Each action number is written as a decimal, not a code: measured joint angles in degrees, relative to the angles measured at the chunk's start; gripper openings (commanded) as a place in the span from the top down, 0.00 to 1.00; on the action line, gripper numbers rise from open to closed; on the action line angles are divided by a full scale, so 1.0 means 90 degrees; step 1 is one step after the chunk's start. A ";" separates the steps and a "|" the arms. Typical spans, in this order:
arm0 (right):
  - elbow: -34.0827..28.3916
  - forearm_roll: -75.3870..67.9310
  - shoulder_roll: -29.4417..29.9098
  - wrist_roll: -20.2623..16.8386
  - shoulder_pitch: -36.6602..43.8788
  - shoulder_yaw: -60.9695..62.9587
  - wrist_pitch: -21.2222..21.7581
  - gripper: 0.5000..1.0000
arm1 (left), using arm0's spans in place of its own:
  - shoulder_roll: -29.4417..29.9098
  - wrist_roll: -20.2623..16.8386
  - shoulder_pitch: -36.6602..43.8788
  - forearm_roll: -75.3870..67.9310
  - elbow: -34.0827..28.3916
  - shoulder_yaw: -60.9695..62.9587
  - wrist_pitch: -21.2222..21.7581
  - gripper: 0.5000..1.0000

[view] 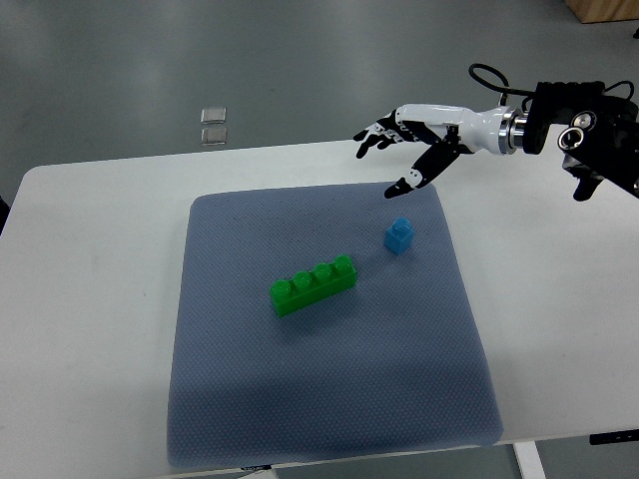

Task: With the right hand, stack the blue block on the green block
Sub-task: 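Move the right hand down toward the small blue block, then close the right hand fingers around the blue block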

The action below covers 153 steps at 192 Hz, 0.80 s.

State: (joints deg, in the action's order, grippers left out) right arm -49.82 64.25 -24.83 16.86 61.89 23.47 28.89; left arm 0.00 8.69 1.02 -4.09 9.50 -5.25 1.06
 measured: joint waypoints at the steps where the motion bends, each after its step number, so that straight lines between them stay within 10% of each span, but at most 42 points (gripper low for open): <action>1: -0.0030 0.0074 -0.0009 0.0000 0.0000 0.0000 -0.0020 0.18 | 0.0000 0.0000 0.0000 0.0000 0.0000 0.0000 0.0000 0.00; 153: -0.0520 0.2824 0.0017 -0.0069 -0.0028 -0.1857 -0.2745 0.21 | 0.0000 0.0003 -0.0002 0.0002 0.0000 -0.0003 0.0000 0.00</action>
State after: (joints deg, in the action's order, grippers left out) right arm -54.50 89.67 -24.68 16.24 61.65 6.76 4.19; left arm 0.00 8.71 1.00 -4.08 9.49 -5.28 1.06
